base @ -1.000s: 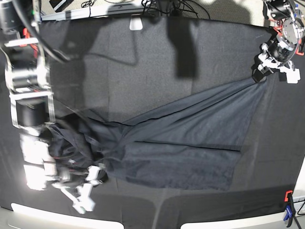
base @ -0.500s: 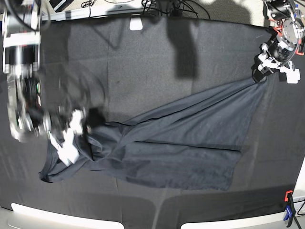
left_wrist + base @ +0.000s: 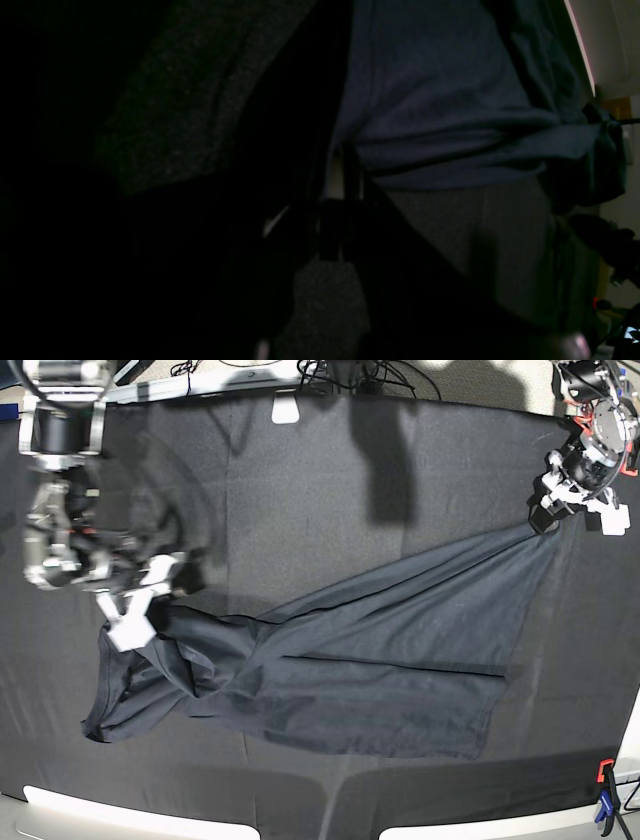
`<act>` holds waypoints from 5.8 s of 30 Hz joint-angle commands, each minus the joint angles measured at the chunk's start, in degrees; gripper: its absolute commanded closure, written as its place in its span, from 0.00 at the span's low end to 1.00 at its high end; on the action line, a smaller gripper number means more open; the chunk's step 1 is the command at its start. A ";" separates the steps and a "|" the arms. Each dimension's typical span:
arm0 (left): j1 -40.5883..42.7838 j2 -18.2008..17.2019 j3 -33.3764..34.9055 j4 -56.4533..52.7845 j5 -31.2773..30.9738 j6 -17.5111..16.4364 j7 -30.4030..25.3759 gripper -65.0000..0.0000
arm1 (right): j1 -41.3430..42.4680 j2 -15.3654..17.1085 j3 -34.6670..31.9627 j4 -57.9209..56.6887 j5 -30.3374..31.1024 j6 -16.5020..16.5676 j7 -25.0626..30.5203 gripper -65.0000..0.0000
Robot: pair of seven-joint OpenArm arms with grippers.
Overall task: Layout the t-shirt on the table in an organized manner, then fold the t-shirt properly
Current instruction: 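Gather and grasp the bunched shirt fabric with the right gripper, then drag the grasped fabric with the right gripper toward the shirt's collar edge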
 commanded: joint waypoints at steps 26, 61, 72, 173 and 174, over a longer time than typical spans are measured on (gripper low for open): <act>-0.13 -0.66 -0.24 0.79 -0.46 -0.42 -0.07 1.00 | 24.09 -2.69 0.57 -12.41 -16.09 -2.23 2.03 0.72; -0.15 -0.63 -0.24 0.79 0.20 -0.42 -0.50 1.00 | 19.58 0.81 0.55 -12.28 -20.63 -0.92 0.50 0.72; -0.13 -0.66 -0.24 0.79 0.20 -0.42 -0.20 1.00 | 21.03 -0.70 0.55 -12.52 -19.10 -1.22 5.25 0.62; 14.78 -4.79 -0.26 19.45 -8.76 -3.47 -0.11 1.00 | -4.90 15.43 -29.55 21.90 -14.67 0.73 -4.57 0.74; 14.78 -4.79 -0.26 19.45 -8.81 -3.47 -0.17 1.00 | -4.90 16.41 -31.23 22.10 -16.63 0.73 -3.93 0.74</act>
